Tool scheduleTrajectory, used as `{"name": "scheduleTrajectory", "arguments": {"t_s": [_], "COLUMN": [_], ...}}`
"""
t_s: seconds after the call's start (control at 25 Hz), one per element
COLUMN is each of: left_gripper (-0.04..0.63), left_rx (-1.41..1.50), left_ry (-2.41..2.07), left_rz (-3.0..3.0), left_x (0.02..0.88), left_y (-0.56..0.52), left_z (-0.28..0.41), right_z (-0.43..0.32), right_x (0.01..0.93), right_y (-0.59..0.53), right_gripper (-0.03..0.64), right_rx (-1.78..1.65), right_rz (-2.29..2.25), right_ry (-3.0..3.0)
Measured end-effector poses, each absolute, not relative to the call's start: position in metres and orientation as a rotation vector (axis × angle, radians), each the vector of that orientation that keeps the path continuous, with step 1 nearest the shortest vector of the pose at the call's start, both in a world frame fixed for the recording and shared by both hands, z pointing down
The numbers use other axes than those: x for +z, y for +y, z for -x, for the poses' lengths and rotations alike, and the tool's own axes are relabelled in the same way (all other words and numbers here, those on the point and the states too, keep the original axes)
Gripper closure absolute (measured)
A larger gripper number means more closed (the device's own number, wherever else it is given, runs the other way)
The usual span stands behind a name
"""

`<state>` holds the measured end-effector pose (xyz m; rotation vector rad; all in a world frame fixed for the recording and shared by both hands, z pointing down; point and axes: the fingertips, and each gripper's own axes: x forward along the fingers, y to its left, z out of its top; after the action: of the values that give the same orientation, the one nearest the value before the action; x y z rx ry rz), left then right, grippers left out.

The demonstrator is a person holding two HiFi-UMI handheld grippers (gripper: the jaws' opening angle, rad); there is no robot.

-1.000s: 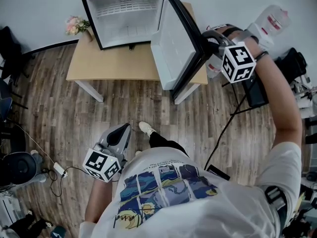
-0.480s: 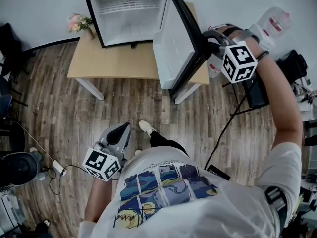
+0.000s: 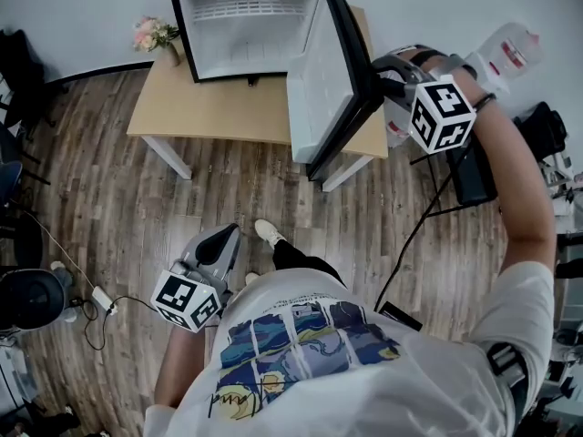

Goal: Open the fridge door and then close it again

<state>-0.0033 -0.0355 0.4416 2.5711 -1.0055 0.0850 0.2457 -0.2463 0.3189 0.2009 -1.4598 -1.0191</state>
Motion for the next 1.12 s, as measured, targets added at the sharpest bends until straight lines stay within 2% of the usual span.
{"name": "scheduleTrajectory", "arguments": {"t_s": [1.12], "left_gripper": [0.588], "left_rx": [0.058], "left_ry": [-1.165], "left_rz": [-2.5], "left_x": [0.441], "left_y": [-0.032], "left_z": [0.048], "right_z": [-0.147], "right_x": [0.318], "right_y": [-0.267], "right_gripper": [0.571], "right_rx": [-1.072], "right_rz": [-0.055], "right_ry": [-1.5]}}
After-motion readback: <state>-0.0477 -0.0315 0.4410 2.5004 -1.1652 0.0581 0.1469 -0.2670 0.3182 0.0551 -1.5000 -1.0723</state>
